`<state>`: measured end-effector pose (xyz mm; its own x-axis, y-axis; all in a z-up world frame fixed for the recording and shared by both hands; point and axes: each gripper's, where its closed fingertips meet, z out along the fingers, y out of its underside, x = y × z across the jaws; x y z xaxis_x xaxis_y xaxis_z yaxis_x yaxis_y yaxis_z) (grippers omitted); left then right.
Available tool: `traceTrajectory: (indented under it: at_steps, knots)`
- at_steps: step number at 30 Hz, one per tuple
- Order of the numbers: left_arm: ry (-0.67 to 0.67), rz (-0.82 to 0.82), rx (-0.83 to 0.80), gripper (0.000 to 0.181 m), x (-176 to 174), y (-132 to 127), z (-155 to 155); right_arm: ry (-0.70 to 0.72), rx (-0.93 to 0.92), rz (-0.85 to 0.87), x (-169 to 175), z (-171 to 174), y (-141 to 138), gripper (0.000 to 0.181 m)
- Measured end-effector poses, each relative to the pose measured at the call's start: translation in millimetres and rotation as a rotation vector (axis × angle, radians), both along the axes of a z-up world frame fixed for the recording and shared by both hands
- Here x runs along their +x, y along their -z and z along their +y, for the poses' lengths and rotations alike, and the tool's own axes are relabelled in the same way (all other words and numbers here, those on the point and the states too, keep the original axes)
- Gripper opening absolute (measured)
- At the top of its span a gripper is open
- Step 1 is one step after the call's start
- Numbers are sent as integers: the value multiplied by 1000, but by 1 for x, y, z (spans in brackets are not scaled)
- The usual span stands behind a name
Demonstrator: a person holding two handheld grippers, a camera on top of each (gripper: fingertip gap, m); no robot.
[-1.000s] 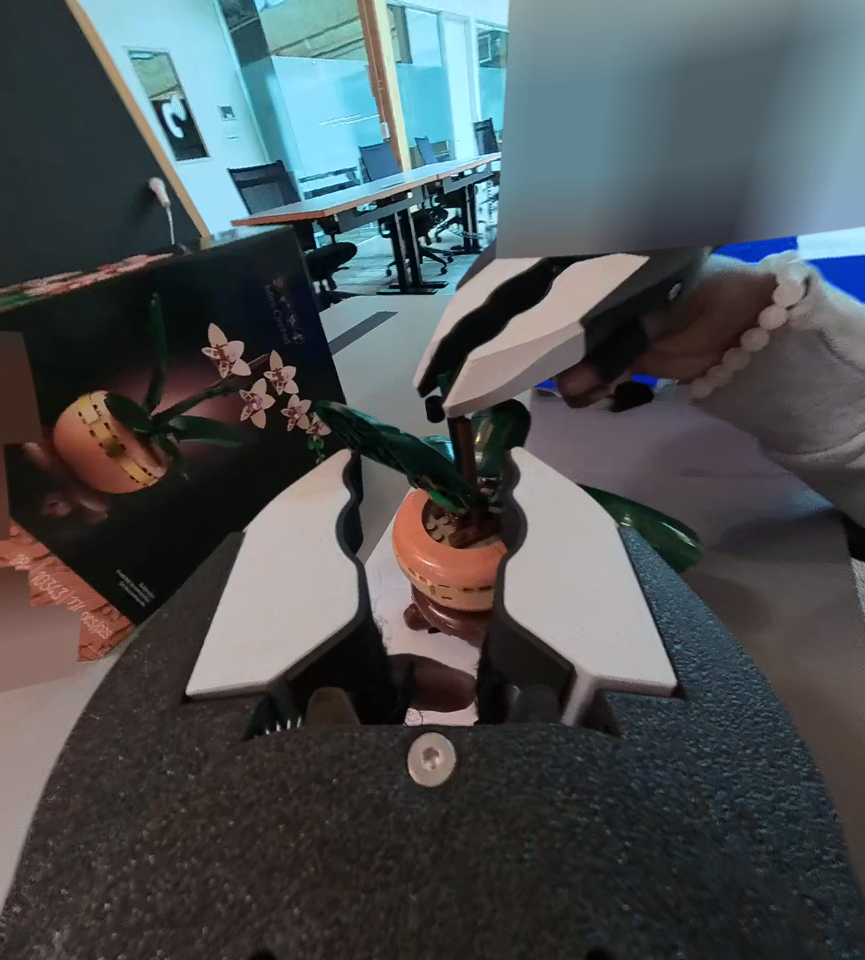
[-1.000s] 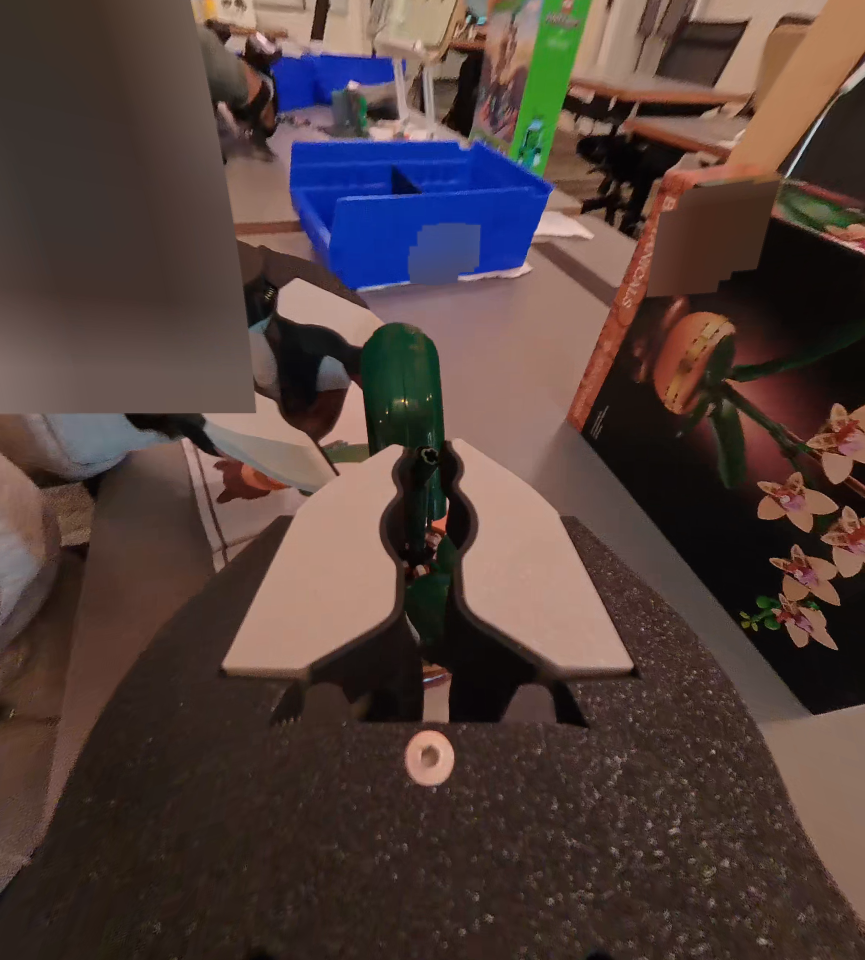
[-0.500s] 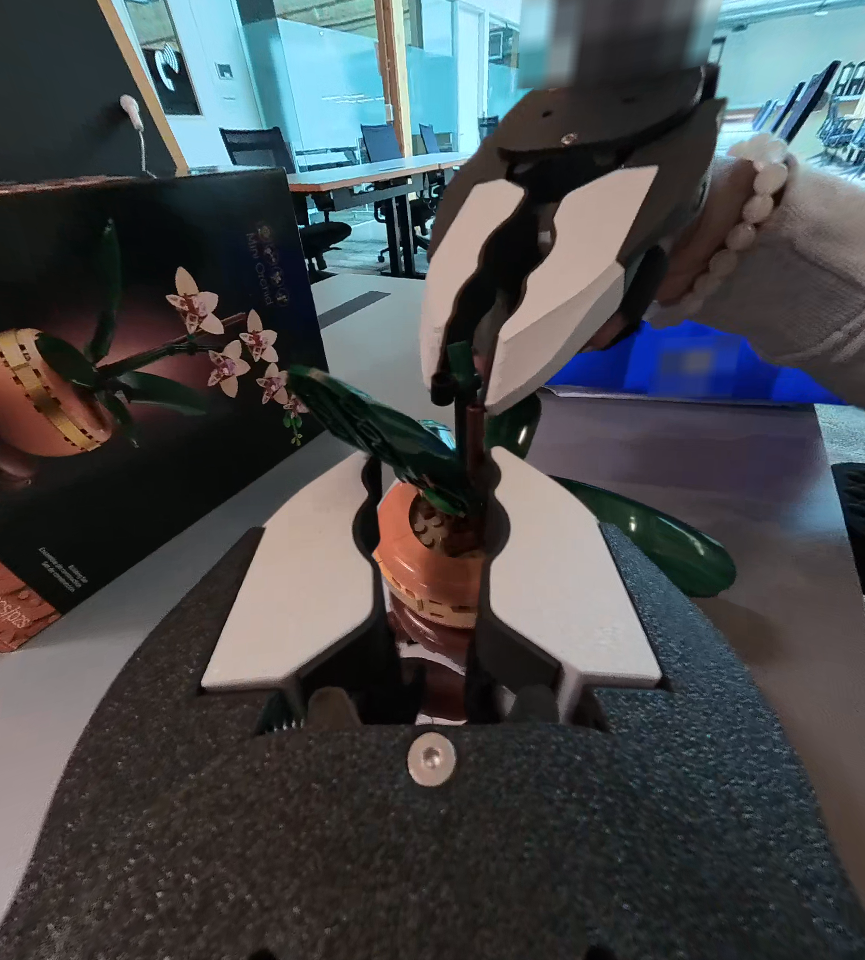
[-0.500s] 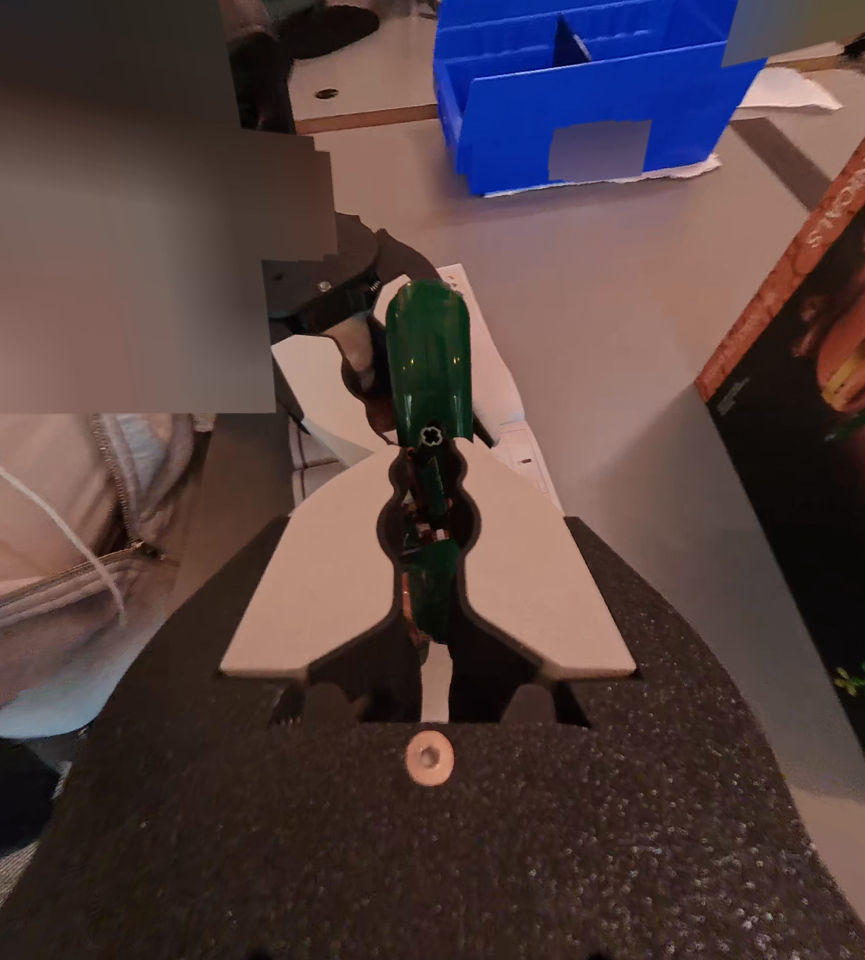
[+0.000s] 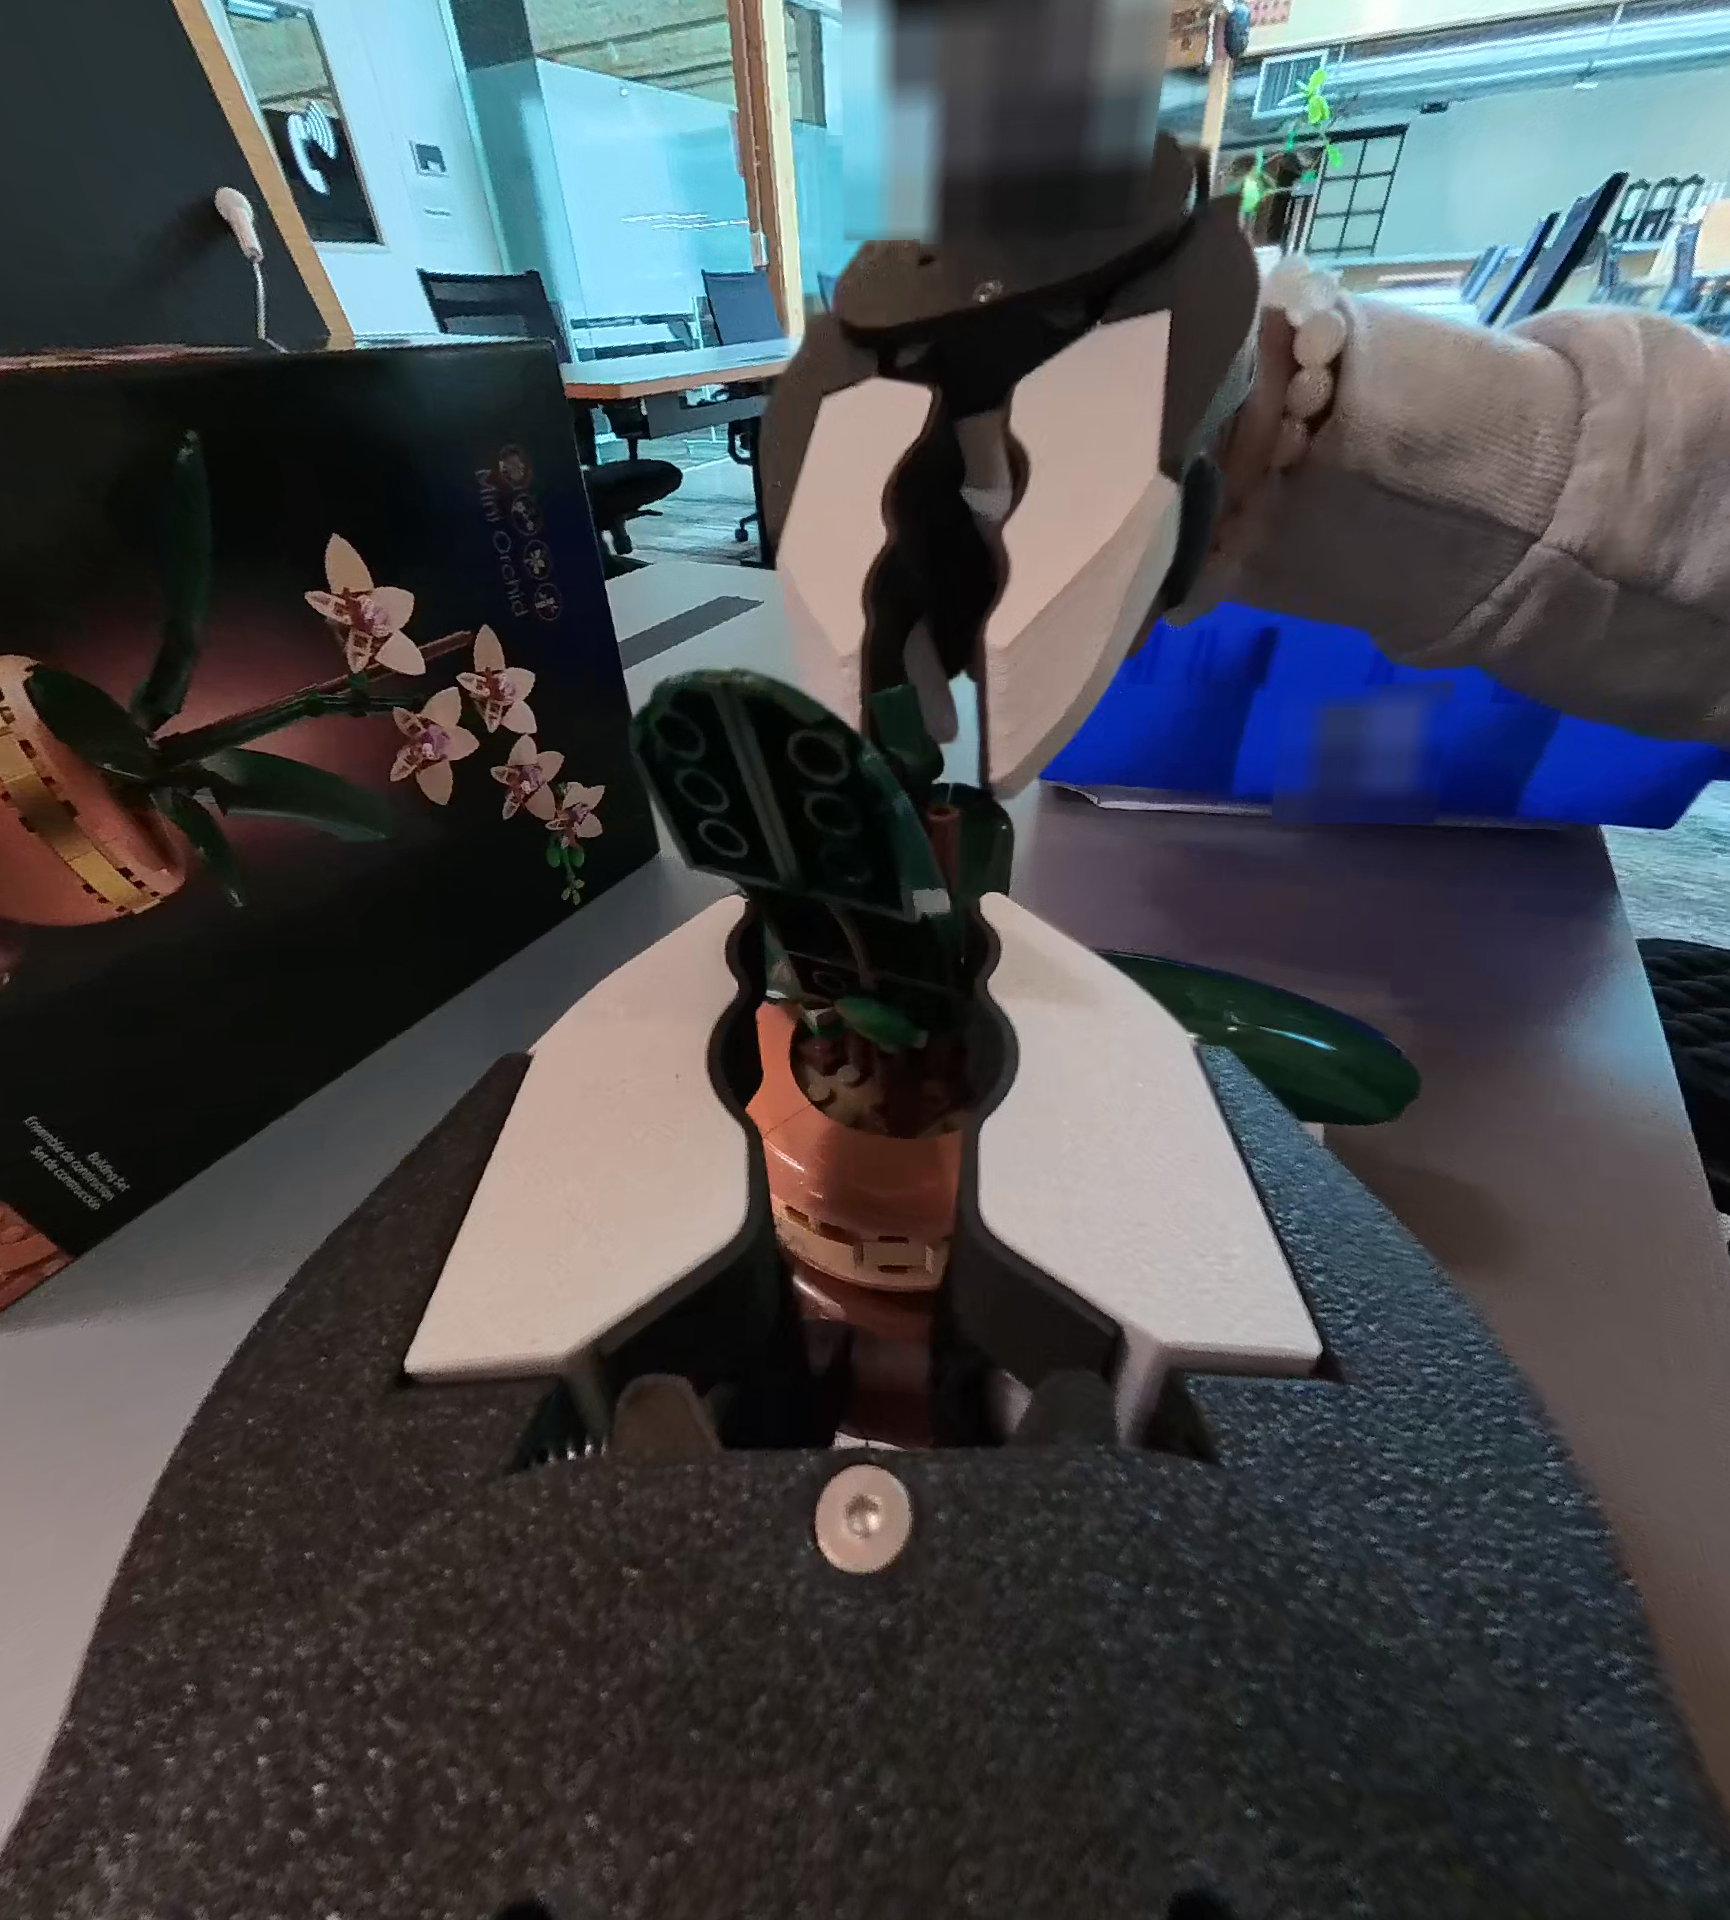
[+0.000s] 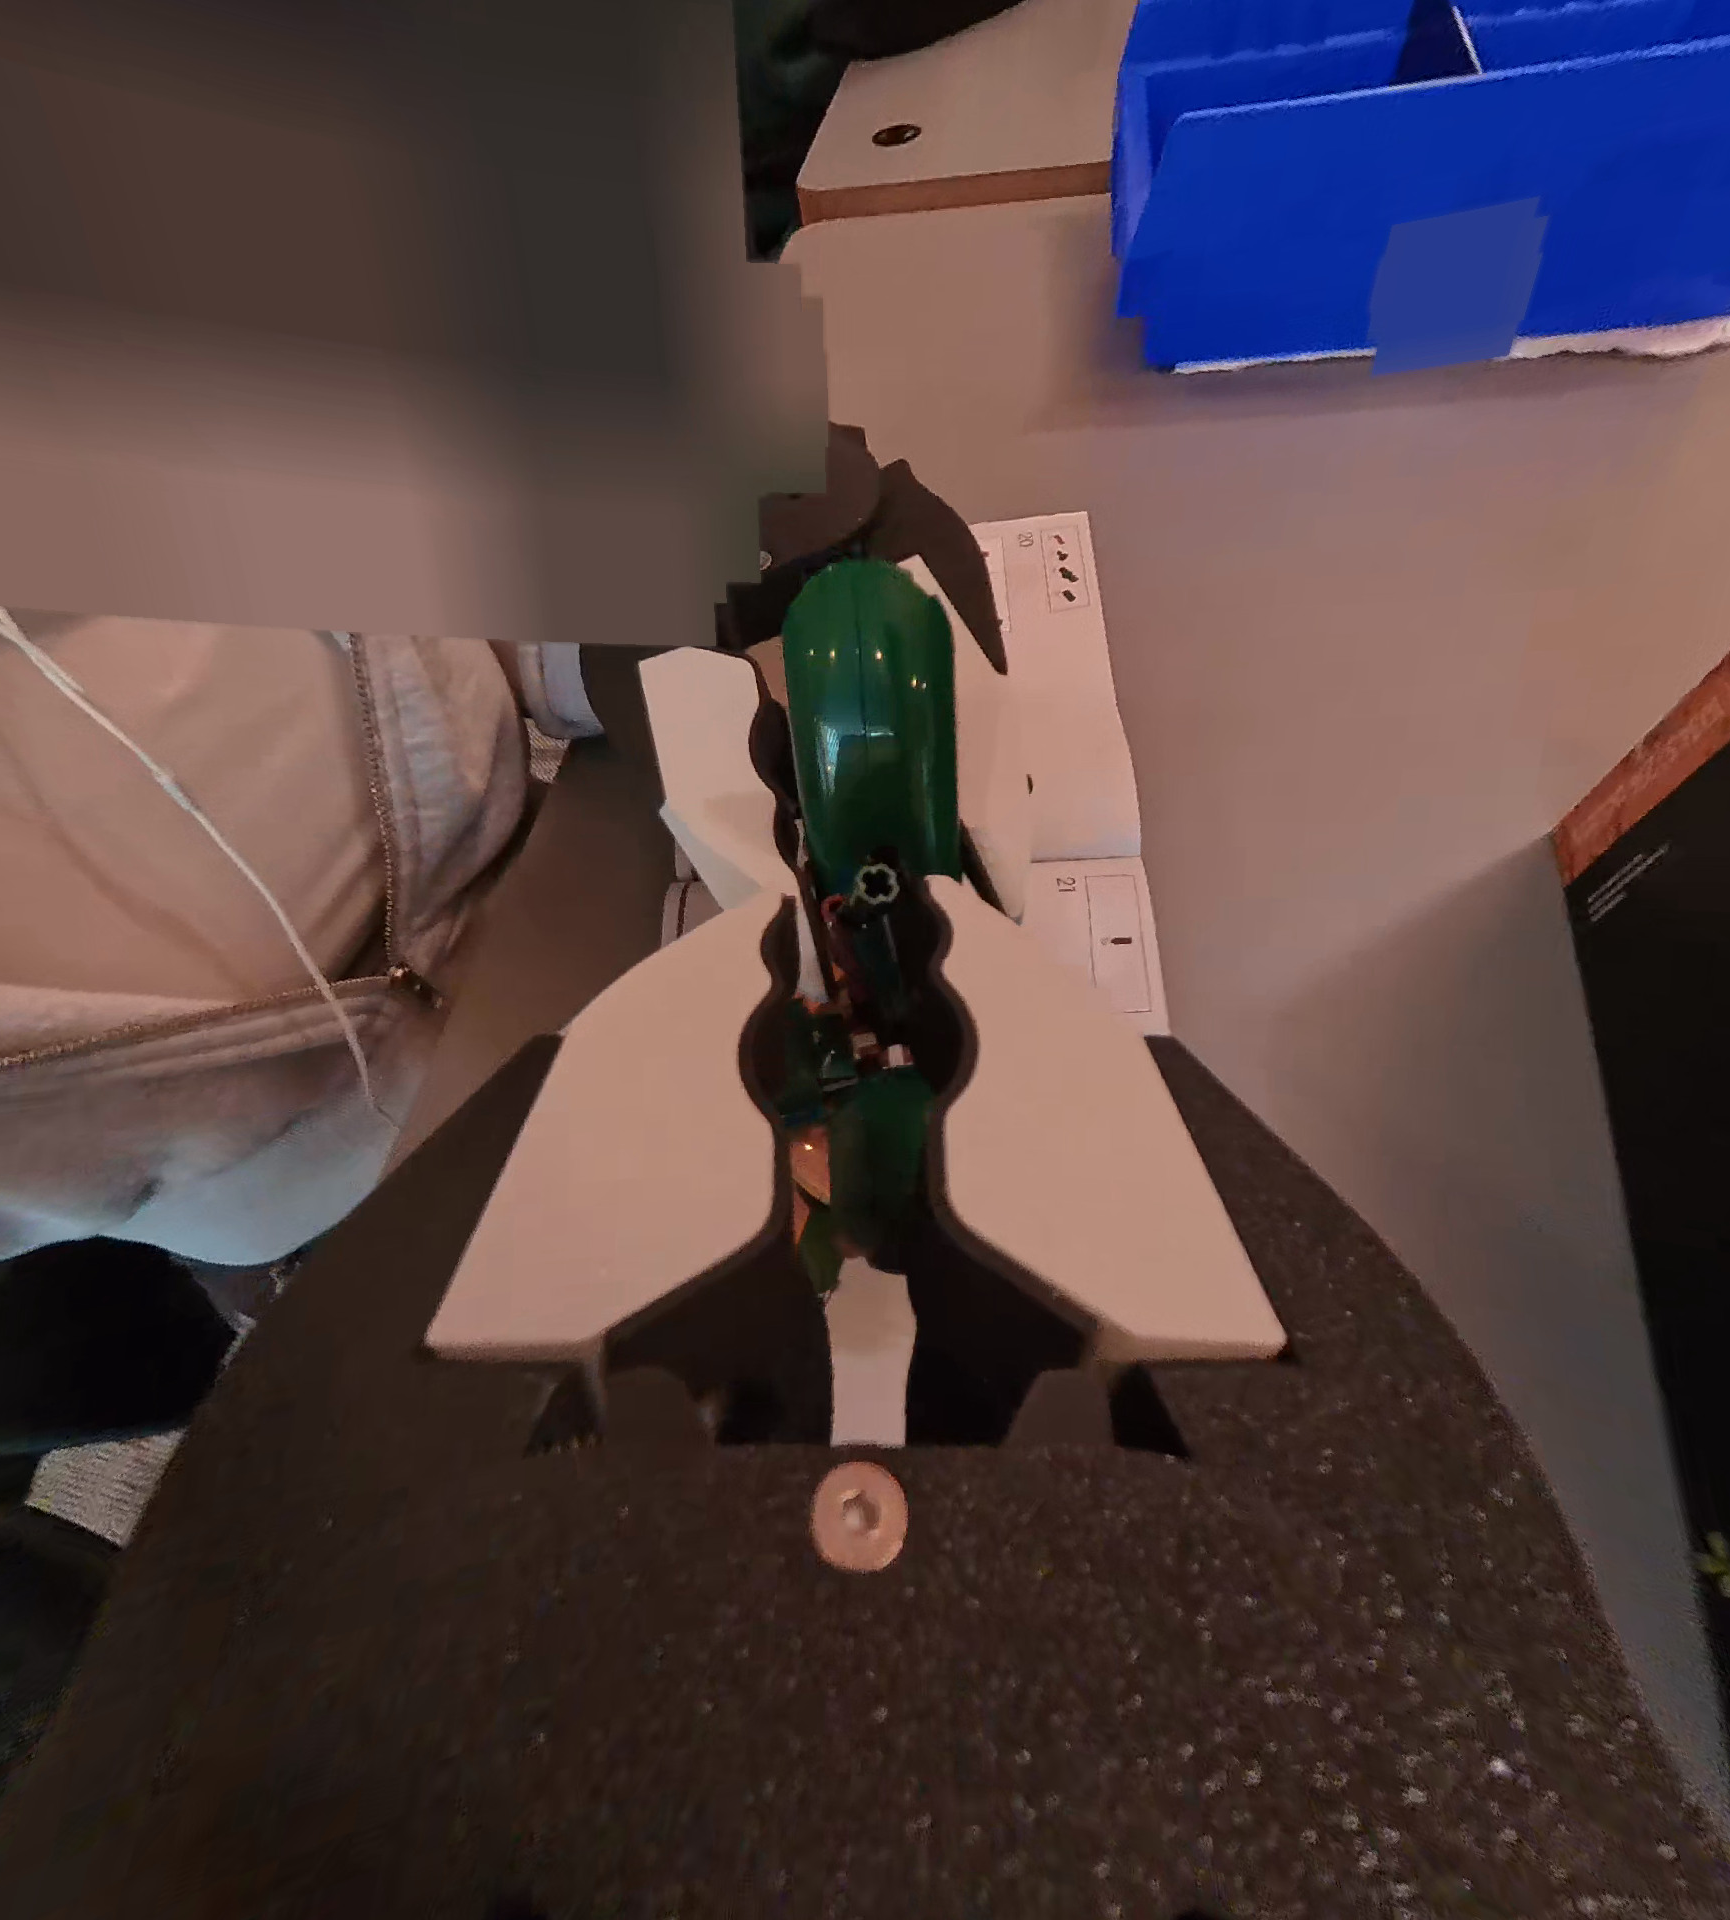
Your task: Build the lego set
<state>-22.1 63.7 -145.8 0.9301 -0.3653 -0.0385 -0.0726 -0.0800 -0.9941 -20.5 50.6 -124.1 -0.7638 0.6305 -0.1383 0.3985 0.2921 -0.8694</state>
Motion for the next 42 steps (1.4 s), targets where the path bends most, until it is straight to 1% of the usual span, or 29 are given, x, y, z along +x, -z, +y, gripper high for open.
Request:
traceTrajectory:
  at_steps: [3, 5, 8, 13, 16, 20, 21, 23, 25, 27, 29, 31, 33, 34, 35, 36, 37, 38, 39, 40, 41, 42]
  knots:
    - [9, 5, 4, 36, 0, 0, -2, -49, 28, 40, -2, -5, -4, 19]
    - [26, -7, 6, 35, 1, 0, -4, -80, 49, 53, -4, -6, -3, 12]
    - [59, -15, 2, 34, 4, 1, -6, -146, 45, 35, 0, -5, -4, 11]
    - [134, 18, 2, 34, 6, 0, -10, -240, 92, 26, 4, -10, -5, 9]
    - [196, 49, -23, 34, 6, 0, -11, -263, 110, 7, 3, -10, -5, 9]
    - [239, 49, -70, 34, 3, 1, -8, -243, 125, -10, -6, -6, -4, 9]
    - [246, 46, -78, 35, 1, 2, -8, -230, 120, -22, -9, -5, -4, 9]
    - [261, 38, -91, 45, -1, 2, -12, -194, 109, -57, -12, -4, -3, 9]
    - [267, 28, -75, 51, -2, -1, -17, -158, 108, -89, -13, -4, -3, 9]
    - [258, 33, -60, 54, -4, -4, -22, -84, 104, -118, -13, -2, -6, 9]
    - [235, 51, -55, 55, -9, -6, -25, 6, 58, -117, -12, -1, -16, 14]
    - [204, 86, -71, 56, -14, -5, -30, 114, 1, -68, -9, 4, -28, 24]
    - [141, 150, -112, 58, -22, 3, -34, 251, -30, 44, -5, 19, -37, 32]
    - [90, 191, -143, 58, -28, 9, -36, 331, -29, 107, -1, 31, -38, 34]
    - [41, 233, -175, 58, -33, 15, -37, 419, -13, 167, 3, 47, -37, 31]
    - [5, 269, -205, 59, -35, 21, -40, 502, 29, 213, 9, 64, -30, 26]
    - [-19, 297, -232, 59, -33, 28, -41, 558, 98, 229, 16, 79, -17, 20]
    - [-36, 316, -254, 59, -30, 33, -42, 590, 178, 209, 22, 90, 1, 12]
    - [-48, 333, -275, 59, -26, 38, -42, 595, 235, 170, 25, 95, 19, 11]
    - [-59, 350, -296, 59, -23, 43, -41, 560, 256, 128, 25, 91, 36, 9]
    - [-69, 367, -317, 58, -20, 48, -40, 514, 256, 98, 23, 83, 49, 8]
    - [-79, 382, -336, 57, -18, 53, -39, 496, 249, 94, 18, 79, 56, 7]
